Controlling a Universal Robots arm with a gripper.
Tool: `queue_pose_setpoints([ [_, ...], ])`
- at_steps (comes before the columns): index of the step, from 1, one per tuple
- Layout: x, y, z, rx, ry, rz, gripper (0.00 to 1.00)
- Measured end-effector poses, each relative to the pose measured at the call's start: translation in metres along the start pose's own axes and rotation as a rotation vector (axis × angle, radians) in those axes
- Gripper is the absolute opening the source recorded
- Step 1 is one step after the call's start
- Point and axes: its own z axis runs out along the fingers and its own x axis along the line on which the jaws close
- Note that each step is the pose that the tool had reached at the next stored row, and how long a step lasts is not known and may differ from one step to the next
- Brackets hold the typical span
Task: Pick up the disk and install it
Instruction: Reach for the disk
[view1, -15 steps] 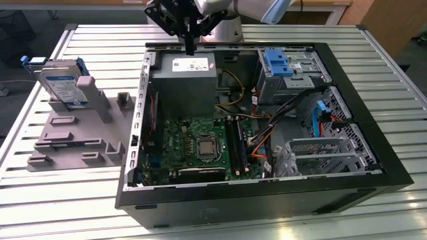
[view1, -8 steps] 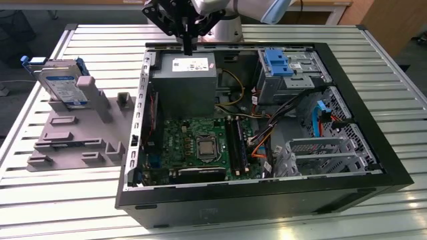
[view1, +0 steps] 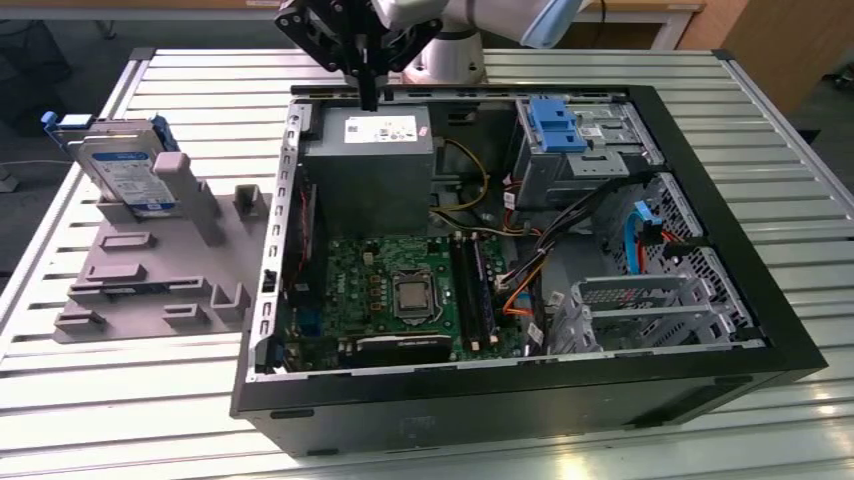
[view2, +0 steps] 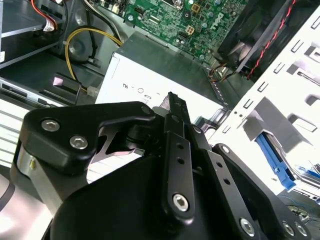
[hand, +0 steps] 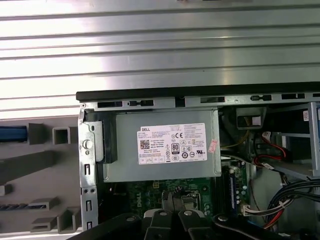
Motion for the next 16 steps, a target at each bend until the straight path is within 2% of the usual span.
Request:
queue_pose_setpoints([
  [8,0.0066,0.0006,-0.0001,0.0001,0.0,0.0,0.11],
  [16,0.0117,0.0047,0.0,0.0,0.0,0.0,0.11],
])
